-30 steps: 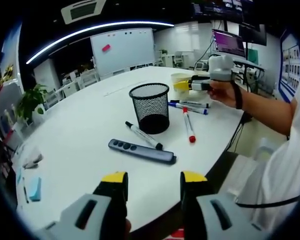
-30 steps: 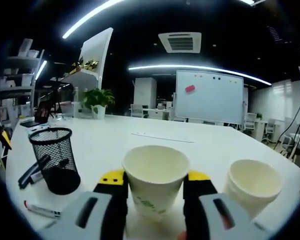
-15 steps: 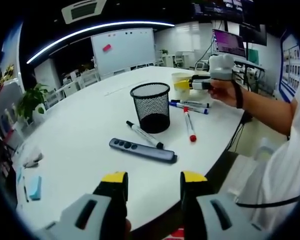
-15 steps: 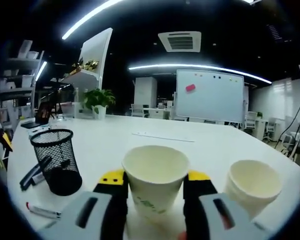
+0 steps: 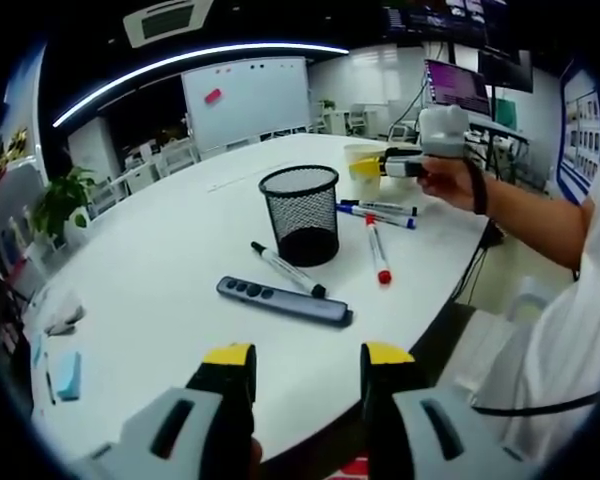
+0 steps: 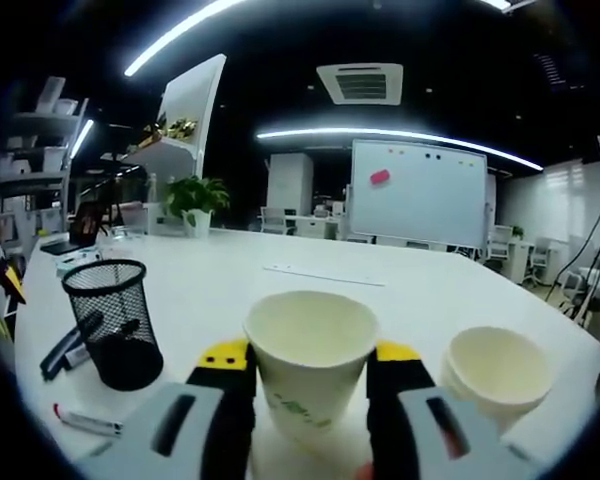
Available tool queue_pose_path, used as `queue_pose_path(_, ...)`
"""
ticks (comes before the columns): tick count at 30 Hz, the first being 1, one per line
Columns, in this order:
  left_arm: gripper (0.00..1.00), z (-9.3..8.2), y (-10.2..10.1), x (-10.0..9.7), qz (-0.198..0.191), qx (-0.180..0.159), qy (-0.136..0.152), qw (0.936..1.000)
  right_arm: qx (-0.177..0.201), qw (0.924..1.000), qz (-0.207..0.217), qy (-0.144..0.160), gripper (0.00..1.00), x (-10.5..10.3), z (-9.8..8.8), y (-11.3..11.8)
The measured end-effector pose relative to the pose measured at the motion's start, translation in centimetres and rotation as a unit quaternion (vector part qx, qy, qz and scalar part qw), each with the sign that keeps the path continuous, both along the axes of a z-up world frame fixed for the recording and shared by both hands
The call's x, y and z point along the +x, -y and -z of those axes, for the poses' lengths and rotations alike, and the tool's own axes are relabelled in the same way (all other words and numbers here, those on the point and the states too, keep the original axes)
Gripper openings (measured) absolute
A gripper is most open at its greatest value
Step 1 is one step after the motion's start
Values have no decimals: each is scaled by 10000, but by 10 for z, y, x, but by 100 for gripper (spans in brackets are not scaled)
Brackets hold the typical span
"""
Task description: Place the scattered laser pointers and whiteboard markers into the pen holder and stack the scattered paper cups together
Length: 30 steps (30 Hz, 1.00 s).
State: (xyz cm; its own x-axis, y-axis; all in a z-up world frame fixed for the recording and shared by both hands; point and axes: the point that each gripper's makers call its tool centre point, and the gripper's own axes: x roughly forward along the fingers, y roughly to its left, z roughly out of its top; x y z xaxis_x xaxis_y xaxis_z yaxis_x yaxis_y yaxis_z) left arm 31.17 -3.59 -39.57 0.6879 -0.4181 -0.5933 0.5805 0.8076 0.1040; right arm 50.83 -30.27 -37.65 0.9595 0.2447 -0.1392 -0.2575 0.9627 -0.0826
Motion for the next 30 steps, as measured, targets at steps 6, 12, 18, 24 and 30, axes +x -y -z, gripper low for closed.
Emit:
queue_pose_path(6,42,0,1,0,7,-3,-3,10000,-39,10000,12,26,41,0,-4,2)
queue_pose_path(12,42,1,0,0,7,-3,-2,10000,-3,10000,9,22,41,0,-5,2)
queue_pose_path(18,42,0,1,0,3,2,5,10000,15,10000,8,67,41,0,-10,2)
queue_pose_path(24,42,0,1,1,3,3,0,10000,-10,9999,-14,157,41,-1,-19,1)
queue_pose_path(30,42,0,2,1,22,8,4,10000,-46,9998,-40,197,41,-2,-24,1)
